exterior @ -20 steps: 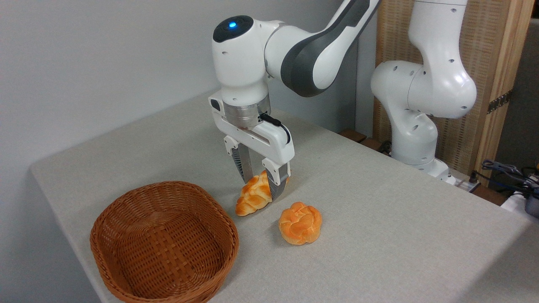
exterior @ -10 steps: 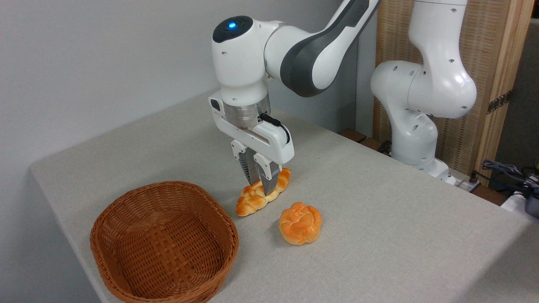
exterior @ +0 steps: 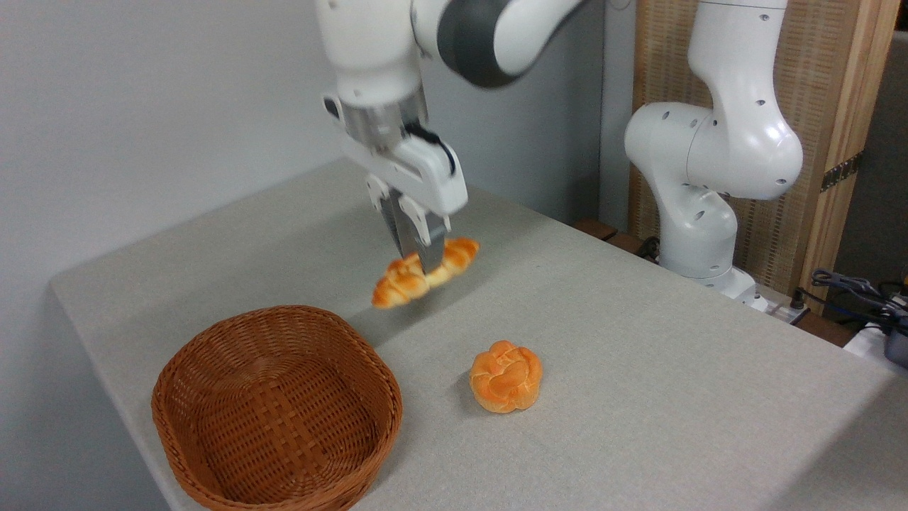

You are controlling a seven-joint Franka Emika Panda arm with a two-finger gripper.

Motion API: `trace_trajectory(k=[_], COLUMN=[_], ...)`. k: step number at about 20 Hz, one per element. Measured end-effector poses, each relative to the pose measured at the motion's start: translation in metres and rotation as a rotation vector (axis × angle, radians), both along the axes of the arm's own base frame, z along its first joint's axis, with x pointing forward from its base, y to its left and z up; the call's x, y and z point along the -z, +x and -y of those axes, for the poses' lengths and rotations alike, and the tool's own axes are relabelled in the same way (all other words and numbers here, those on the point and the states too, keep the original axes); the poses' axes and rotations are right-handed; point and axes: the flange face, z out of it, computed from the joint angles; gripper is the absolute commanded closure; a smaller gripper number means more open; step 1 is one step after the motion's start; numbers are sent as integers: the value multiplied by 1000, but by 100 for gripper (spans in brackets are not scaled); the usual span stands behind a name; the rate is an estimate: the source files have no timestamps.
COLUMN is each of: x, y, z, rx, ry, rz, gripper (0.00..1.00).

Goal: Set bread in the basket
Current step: 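Lift the braided roll and carry it over the wicker basket, then lower the roll into the basket and open the gripper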

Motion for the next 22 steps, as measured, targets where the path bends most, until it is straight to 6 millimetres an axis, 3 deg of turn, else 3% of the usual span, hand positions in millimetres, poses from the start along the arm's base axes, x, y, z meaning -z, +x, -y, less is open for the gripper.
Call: trace_trajectory(k=[3, 6, 9, 12, 14, 17, 22], x=[-35, -50, -44, -25, -11, 6, 10], y=[19, 54, 88, 111, 122, 131, 135], z=[-7, -15, -21, -26, -26, -23, -22], rx=[16, 13, -22, -52, -61, -59, -66], ry=[-31, -62, -83, -102, -107, -112, -115], rz=[50, 144, 253, 304, 311, 289, 283], gripper=[66, 66, 66, 59, 42, 0, 0])
